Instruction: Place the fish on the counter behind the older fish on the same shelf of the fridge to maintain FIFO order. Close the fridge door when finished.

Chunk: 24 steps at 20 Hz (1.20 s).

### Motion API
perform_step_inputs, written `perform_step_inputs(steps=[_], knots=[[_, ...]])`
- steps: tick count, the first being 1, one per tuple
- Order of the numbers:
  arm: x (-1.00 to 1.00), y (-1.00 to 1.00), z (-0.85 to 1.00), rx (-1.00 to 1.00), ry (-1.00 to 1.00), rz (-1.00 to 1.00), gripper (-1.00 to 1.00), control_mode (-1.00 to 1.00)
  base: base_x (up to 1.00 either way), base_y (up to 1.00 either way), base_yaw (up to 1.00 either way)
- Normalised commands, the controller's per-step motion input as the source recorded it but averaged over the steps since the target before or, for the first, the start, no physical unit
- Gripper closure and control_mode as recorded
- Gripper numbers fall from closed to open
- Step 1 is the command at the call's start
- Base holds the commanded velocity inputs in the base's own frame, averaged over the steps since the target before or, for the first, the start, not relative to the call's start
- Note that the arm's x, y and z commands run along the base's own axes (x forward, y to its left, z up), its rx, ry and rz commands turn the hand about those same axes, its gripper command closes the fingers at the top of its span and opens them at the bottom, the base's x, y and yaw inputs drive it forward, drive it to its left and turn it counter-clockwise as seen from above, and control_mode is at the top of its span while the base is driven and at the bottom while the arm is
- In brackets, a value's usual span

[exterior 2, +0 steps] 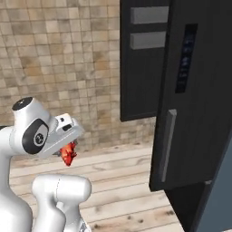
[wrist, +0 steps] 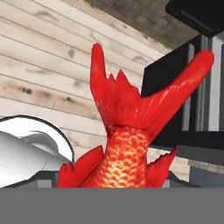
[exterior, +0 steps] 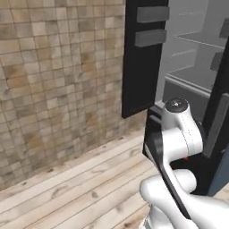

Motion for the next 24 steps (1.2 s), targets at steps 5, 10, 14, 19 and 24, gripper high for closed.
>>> perform_step_inputs(steps=[5,10,14,19,24], knots=[[0.00,0.00,0.00,0.00,0.00,0.00,1.00,1.00,1.00,0.31,-0.40],[0.00,0.00,0.00,0.00,0.00,0.00,1.00,1.00,1.00,0.04,-0.51],[0.00,0.00,0.00,0.00,0.00,0.00,1.00,1.00,1.00,0.12,-0.56],[0.00,0.00,0.00,0.00,0.00,0.00,1.00,1.00,0.97,0.04,-0.53],[0.00,0.00,0.00,0.00,0.00,0.00,1.00,1.00,0.78,-0.02,-0.49]])
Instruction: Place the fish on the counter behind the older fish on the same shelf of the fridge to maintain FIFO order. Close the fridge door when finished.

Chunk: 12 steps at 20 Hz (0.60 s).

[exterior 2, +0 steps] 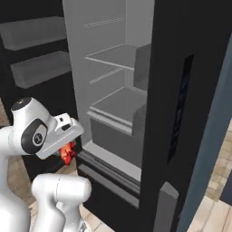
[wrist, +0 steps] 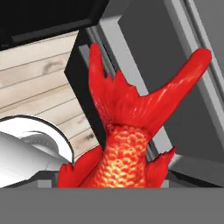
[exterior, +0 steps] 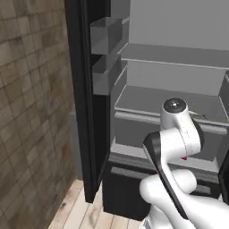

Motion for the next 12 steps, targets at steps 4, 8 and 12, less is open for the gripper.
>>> perform_step_inputs(steps=[4,8,12], knots=[[0.00,0.00,0.00,0.00,0.00,0.00,1.00,1.00,0.29,-0.25,-0.53],[0.00,0.00,0.00,0.00,0.00,0.00,1.00,1.00,0.06,0.02,-0.60],[0.00,0.00,0.00,0.00,0.00,0.00,1.00,1.00,0.31,0.39,-0.50]])
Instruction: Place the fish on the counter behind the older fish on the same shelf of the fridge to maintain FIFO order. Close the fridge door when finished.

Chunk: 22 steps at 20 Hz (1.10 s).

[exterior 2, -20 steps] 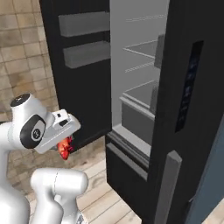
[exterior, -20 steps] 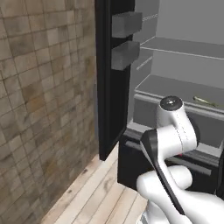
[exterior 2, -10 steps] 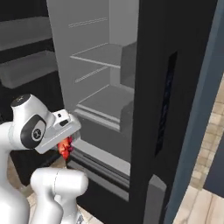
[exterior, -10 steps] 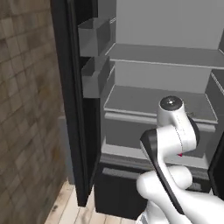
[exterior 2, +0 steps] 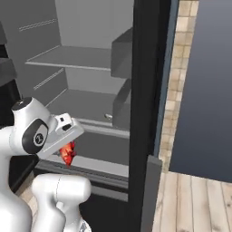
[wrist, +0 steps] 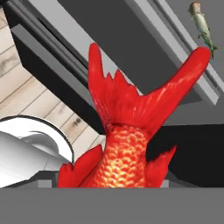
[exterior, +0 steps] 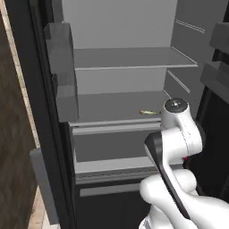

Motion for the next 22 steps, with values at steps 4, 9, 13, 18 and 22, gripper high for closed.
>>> perform_step_inputs(steps=[4,9,13,18,22], knots=[[0.00,0.00,0.00,0.00,0.00,0.00,1.00,1.00,0.50,0.34,-0.34],[0.00,0.00,0.00,0.00,0.00,0.00,1.00,1.00,0.51,0.46,-0.18],[0.00,0.00,0.00,0.00,0.00,0.00,1.00,1.00,0.54,0.11,0.00],[0.00,0.00,0.00,0.00,0.00,0.00,1.00,1.00,0.41,0.17,0.17],[0.00,0.00,0.00,0.00,0.00,0.00,1.00,1.00,0.60,0.15,0.18]])
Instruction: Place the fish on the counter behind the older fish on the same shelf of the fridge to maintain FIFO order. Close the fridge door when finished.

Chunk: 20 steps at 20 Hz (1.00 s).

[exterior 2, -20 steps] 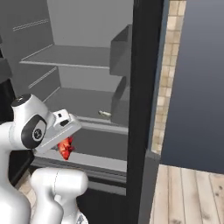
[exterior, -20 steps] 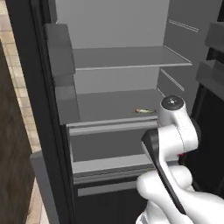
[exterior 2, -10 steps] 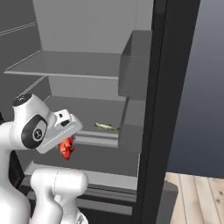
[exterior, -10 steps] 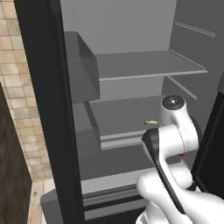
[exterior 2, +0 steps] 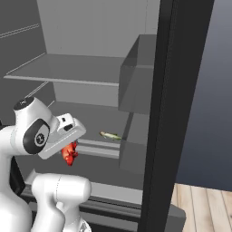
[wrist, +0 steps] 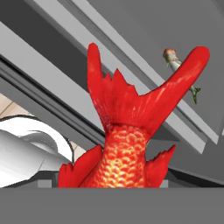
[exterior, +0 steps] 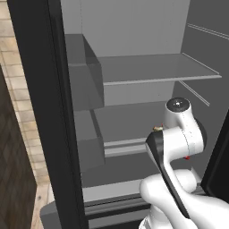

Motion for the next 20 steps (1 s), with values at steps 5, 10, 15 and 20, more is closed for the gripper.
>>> perform_step_inputs(steps=[5,10,15,20], knots=[[0.00,0.00,0.00,0.00,0.00,0.00,1.00,1.00,0.77,0.22,0.07],[0.49,0.02,-0.19,-0.01,-0.01,0.15,1.00,-1.00,0.10,0.02,0.00],[1.00,0.64,-0.37,-0.02,-0.05,0.26,1.00,-1.00,0.00,0.00,0.00],[0.90,0.79,-0.22,-0.15,-0.09,0.29,1.00,-1.00,0.00,0.00,0.00]])
